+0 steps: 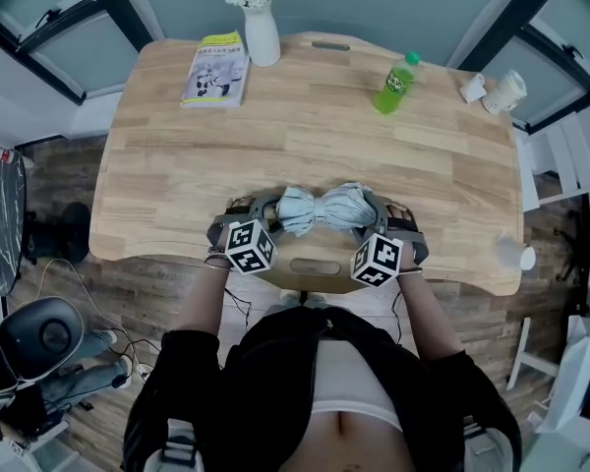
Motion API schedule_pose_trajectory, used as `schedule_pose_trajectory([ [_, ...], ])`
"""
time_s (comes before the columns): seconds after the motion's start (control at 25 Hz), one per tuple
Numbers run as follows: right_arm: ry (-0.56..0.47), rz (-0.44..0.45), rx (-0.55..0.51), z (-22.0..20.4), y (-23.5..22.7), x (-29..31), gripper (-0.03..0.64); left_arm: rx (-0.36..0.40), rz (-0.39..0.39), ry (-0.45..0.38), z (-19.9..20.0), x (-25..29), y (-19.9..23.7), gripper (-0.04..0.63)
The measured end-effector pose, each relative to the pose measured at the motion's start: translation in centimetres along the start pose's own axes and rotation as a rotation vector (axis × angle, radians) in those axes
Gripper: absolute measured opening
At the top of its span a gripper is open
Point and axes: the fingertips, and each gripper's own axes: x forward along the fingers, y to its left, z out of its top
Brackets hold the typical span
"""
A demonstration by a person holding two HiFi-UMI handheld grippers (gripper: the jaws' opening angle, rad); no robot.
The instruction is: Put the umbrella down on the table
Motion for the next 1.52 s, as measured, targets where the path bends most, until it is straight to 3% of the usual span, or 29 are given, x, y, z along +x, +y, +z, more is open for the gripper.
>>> schedule_pose_trajectory([
  [0.44, -0.027, 0.009, 0.007, 0.3, 0.0, -0.7, 0.319, 0.03, 0.052, 0.061, -0.5, -0.6, 0.2, 0.242],
  [1.0, -0.068, -0.018, -0.017, 0.4, 0.2, -2.6, 0.321, 0.018, 0.113, 0.059, -0.2, -2.5, 0.5, 0.242],
  [1.32, -0.089, -0.069, 0.001, 0.3, 0.0, -4.2, 0.319, -0.015, 0.178, 0.066, -0.3, -4.3, 0.7, 0.241],
  [1.52, -0.115, -0.1, 0.03, 0.5, -0.5, -5.3, 0.319, -0.095, 0.244, 0.016, 0.6, -5.9, 1.1, 0.241],
])
